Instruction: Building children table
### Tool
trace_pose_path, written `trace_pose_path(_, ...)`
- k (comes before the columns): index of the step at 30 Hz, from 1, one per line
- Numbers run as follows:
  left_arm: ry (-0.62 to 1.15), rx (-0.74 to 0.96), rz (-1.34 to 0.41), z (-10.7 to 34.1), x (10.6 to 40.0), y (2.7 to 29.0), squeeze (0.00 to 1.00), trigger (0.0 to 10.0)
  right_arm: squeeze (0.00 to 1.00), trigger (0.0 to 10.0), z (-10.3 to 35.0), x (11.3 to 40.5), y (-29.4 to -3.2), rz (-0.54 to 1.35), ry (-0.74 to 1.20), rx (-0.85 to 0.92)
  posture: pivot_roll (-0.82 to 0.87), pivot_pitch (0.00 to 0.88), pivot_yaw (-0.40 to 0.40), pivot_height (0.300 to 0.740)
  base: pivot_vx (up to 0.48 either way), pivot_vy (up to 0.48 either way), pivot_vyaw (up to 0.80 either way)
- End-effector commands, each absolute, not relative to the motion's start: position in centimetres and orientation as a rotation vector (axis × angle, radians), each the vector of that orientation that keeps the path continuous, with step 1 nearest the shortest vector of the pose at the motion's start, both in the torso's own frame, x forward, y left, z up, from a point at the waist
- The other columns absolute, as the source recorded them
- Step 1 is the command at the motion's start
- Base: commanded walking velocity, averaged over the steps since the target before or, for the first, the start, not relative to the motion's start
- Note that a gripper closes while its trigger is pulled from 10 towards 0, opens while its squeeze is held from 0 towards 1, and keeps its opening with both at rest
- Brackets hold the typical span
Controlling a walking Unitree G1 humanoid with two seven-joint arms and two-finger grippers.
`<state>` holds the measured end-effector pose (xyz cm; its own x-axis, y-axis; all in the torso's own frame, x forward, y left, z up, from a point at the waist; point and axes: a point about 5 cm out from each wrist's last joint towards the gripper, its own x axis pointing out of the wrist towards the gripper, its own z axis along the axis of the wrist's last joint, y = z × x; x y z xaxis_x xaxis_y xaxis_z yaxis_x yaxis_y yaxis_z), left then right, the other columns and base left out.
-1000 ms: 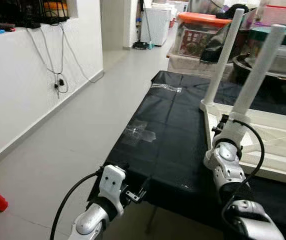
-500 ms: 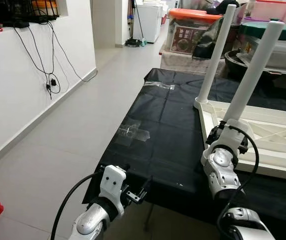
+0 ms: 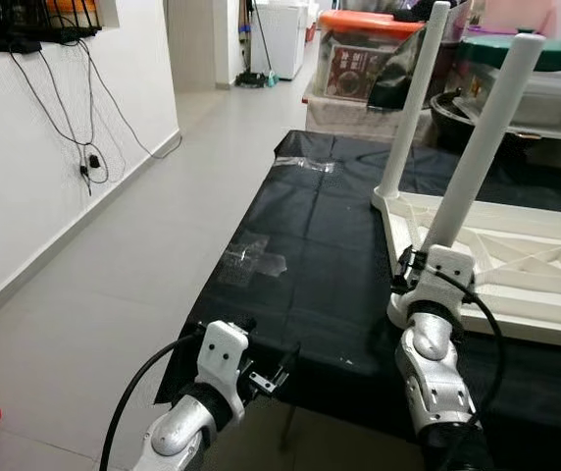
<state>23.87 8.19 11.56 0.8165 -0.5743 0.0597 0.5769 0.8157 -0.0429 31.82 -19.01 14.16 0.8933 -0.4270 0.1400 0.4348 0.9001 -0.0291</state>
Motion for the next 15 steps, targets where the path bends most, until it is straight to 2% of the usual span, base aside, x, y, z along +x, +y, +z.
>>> trace_pose_path(1,-0.023,-0.064,-0.616,11.1,23.9,8.2,0.0,10.0,0.0,10.0,14.3,31.6,-18.9,-0.434,-0.13,-0.069,0.15,0.0,-0.051,0.74,0.0,0.0,0.0)
trace_pose_path(15,-0.019,-0.065,-0.616,11.1,24.0,8.3,0.0,10.0,0.0,10.0,14.5,28.6,-19.1,-0.241,-0.151,-0.171,0.14,0.0,-0.046,0.74,0.0,0.0,0.0)
